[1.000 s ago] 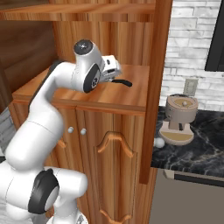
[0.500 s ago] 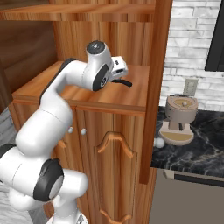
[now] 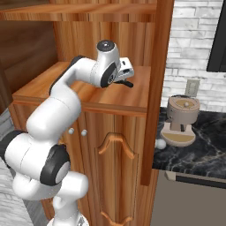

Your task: Retrieve the pan from the cabinet, then place the raw meat into the pan to avoid contamination.

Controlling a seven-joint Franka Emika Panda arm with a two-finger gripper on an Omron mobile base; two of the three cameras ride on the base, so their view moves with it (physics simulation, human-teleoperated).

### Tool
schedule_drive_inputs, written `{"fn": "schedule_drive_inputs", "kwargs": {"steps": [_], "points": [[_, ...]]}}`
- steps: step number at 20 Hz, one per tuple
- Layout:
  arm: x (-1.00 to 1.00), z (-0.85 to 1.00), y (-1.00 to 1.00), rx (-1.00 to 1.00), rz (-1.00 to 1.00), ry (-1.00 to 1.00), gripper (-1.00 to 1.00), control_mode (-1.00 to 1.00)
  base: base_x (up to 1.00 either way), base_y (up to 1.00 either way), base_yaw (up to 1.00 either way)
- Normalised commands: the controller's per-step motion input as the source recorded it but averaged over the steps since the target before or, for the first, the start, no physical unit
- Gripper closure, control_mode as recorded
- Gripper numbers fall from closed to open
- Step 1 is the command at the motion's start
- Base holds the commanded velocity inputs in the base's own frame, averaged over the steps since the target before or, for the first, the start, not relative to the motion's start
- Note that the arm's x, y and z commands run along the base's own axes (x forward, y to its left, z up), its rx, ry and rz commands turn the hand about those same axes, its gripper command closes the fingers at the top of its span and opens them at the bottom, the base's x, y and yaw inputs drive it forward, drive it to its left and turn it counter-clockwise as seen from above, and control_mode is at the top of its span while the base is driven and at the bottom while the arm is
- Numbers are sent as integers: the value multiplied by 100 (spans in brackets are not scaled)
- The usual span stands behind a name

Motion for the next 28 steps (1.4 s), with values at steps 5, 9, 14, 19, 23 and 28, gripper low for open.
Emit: {"fn": "schedule_drive_inputs", "kwargs": {"steps": [5, 9, 14, 19, 23, 28], "points": [[31, -11, -5, 0, 2, 1, -100, -100, 0, 0, 0], [30, -4, -6, 0, 2, 0, -100, -100, 0, 0, 0], [30, -5, -4, 0, 2, 0, -100, -100, 0, 0, 0], [29, -8, -6, 0, 2, 0, -100, -100, 0, 0, 0], [27, -10, -9, 0, 2, 2, -100, -100, 0, 0, 0], [25, -10, -2, 0, 1, 1, -100, -100, 0, 0, 0]]}}
